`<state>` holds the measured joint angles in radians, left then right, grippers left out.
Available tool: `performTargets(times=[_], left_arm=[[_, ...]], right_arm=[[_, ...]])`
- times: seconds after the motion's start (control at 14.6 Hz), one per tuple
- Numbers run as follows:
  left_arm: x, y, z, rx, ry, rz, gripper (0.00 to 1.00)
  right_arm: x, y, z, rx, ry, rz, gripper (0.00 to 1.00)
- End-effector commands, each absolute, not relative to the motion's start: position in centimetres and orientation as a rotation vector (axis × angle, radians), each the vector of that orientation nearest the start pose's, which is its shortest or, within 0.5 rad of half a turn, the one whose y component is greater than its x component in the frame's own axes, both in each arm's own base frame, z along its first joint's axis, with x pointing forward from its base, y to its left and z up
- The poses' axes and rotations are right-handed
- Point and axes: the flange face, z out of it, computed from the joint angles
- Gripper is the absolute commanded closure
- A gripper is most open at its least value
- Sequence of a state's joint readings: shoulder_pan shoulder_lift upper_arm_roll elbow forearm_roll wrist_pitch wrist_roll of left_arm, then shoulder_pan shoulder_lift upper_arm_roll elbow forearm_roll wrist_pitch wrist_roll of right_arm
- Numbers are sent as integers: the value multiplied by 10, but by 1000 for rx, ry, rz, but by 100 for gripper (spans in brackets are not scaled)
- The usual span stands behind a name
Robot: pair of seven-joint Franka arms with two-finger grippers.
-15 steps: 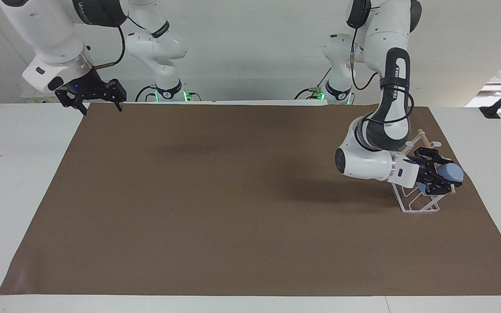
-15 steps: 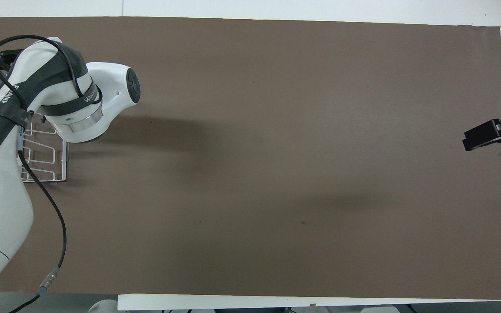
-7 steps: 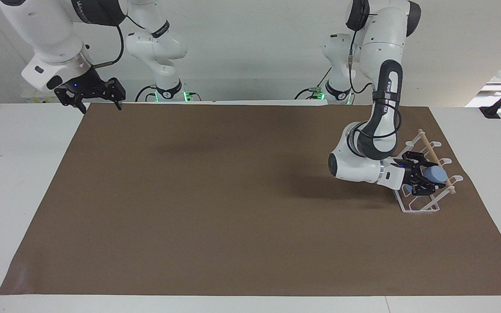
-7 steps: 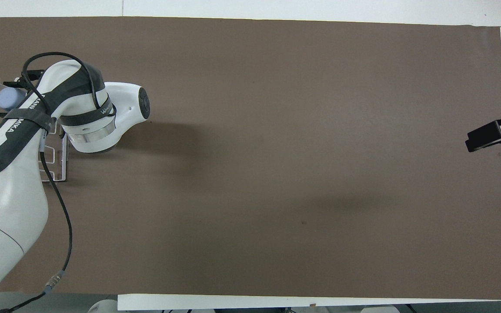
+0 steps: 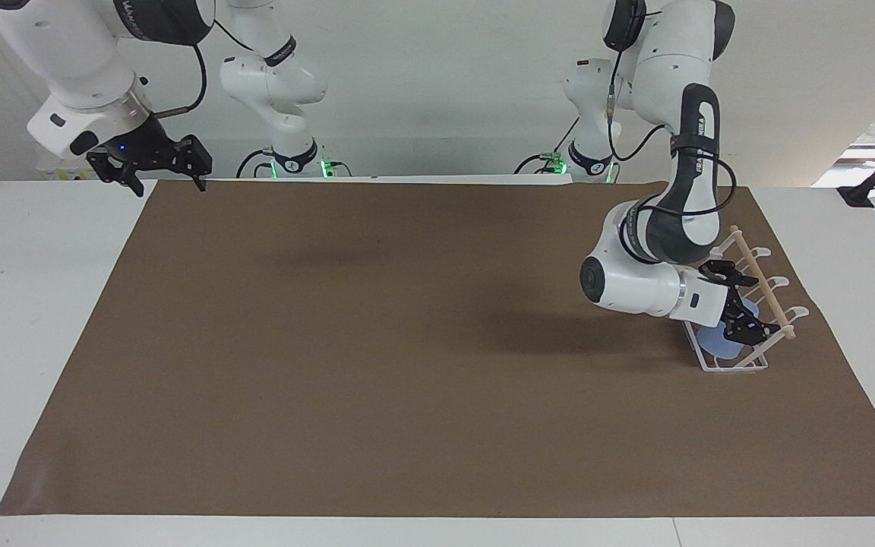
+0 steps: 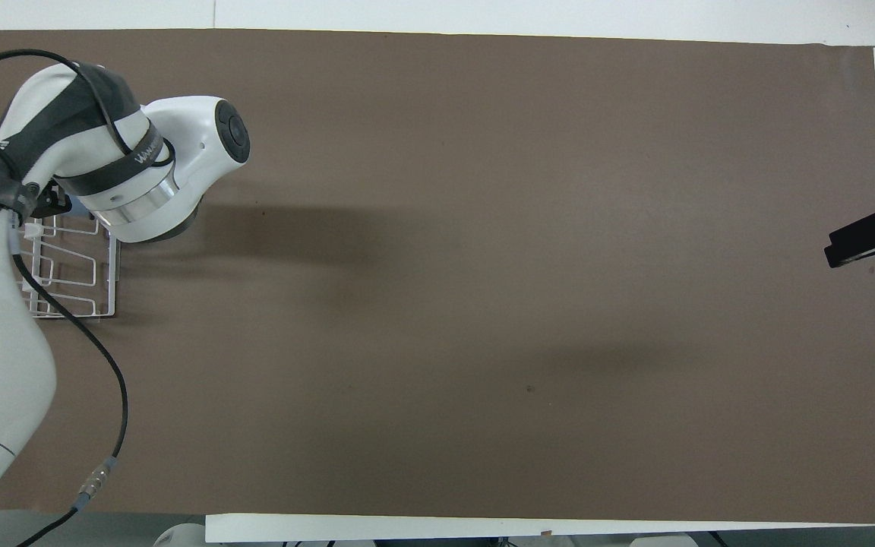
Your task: Hang cup on cup holder
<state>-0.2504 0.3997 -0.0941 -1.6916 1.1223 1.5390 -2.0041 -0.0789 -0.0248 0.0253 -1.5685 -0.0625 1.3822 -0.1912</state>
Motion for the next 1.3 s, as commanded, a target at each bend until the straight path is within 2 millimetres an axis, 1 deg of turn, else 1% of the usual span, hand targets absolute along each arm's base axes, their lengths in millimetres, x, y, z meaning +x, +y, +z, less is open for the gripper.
performTargets(times=[0.0,0.07,0.14,0.21,0.27,0.34,0.48,0.55,0.68,0.75,0.82,0.89,0.96,1.09,1.23], left_arm=[[609,-92,432,-1926,-1277,-644,0],[606,-76,446,-2018,-1245,-526,0],[607,-72,460,-2131,-1201,-464,0],[604,-74,474,-2236,-1139,-423,0],[606,-64,478,-2333,-1101,-333,0],[606,-63,482,-2421,-1081,-267,0],[604,-65,494,-2575,-969,-168,0],[598,-62,500,-2667,-837,-85,0],[580,-64,518,-2824,-582,76,0],[575,-55,527,-2887,-516,113,0],[574,-54,536,-2929,-501,104,0],[574,-61,540,-2953,-501,83,0],[574,-64,542,-2959,-499,65,0],[562,-58,555,-2958,-447,110,0],[551,-50,565,-3000,-163,205,0]], right_arm=[[521,-31,627,-3160,-222,270,0],[521,-31,627,-3160,-222,270,0],[521,-31,627,-3160,-222,270,0],[521,-31,627,-3160,-220,270,0],[521,-32,627,-3160,-218,270,0],[521,-33,627,-3160,-215,270,0],[521,-32,627,-3160,-218,270,0],[521,-31,627,-3160,-220,270,0],[521,-31,627,-3160,-220,270,0],[521,-32,627,-3160,-218,270,0],[521,-32,627,-3159,-218,272,0],[521,-32,627,-3160,-218,270,0],[521,-32,627,-3160,-218,270,0],[521,-32,627,-3160,-218,270,0],[521,-32,627,-3160,-218,270,0]])
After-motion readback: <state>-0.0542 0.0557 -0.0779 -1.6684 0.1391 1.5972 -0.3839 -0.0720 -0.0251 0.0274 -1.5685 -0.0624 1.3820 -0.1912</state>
